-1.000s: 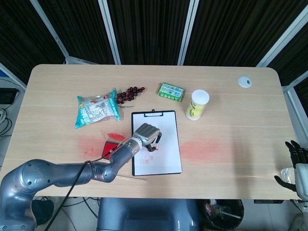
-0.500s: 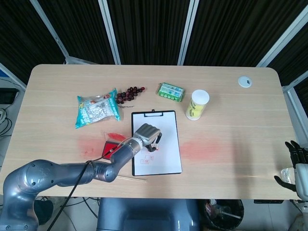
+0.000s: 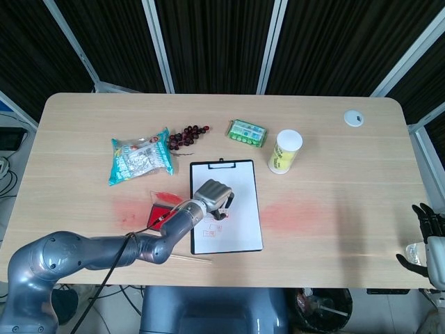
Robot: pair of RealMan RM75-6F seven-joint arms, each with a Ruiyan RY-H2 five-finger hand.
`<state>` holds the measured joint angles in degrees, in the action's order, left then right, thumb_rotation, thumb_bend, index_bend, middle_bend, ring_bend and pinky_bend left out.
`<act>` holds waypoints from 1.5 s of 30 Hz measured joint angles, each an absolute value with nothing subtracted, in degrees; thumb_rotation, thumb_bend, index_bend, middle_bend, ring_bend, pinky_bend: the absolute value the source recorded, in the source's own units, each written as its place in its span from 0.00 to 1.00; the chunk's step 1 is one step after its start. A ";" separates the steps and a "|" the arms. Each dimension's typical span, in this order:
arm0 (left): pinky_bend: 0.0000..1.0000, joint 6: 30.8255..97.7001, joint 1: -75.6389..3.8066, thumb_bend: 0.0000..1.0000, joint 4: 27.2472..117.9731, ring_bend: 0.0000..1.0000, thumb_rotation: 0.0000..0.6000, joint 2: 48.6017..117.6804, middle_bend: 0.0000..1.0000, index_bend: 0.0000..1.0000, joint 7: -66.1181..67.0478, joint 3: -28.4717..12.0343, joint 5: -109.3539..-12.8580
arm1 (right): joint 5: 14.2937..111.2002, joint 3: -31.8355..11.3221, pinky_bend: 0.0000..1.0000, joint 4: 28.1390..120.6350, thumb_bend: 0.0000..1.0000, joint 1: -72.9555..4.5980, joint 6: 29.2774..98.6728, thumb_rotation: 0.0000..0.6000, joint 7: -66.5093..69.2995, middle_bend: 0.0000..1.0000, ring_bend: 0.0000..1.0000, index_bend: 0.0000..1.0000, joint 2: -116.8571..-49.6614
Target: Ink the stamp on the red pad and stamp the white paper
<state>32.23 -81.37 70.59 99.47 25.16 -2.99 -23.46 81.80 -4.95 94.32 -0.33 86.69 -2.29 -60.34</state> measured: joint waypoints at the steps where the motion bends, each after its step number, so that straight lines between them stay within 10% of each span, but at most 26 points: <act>1: 1.00 32.22 -81.41 0.48 70.52 1.00 1.00 99.53 0.62 0.65 25.17 -2.95 -23.45 | 81.80 -4.95 0.16 94.33 0.10 -0.32 86.70 1.00 -2.31 0.10 0.16 0.11 -60.33; 45: 1.00 36.52 -82.72 0.48 76.16 1.00 1.00 96.56 0.62 0.66 27.48 -2.88 -22.33 | 81.51 -4.97 0.16 94.55 0.10 -0.39 86.33 1.00 -1.87 0.10 0.16 0.11 -60.29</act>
<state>36.52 -82.72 76.16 96.56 27.48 -2.88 -22.33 81.51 -4.97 94.55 -0.39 86.33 -1.87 -60.29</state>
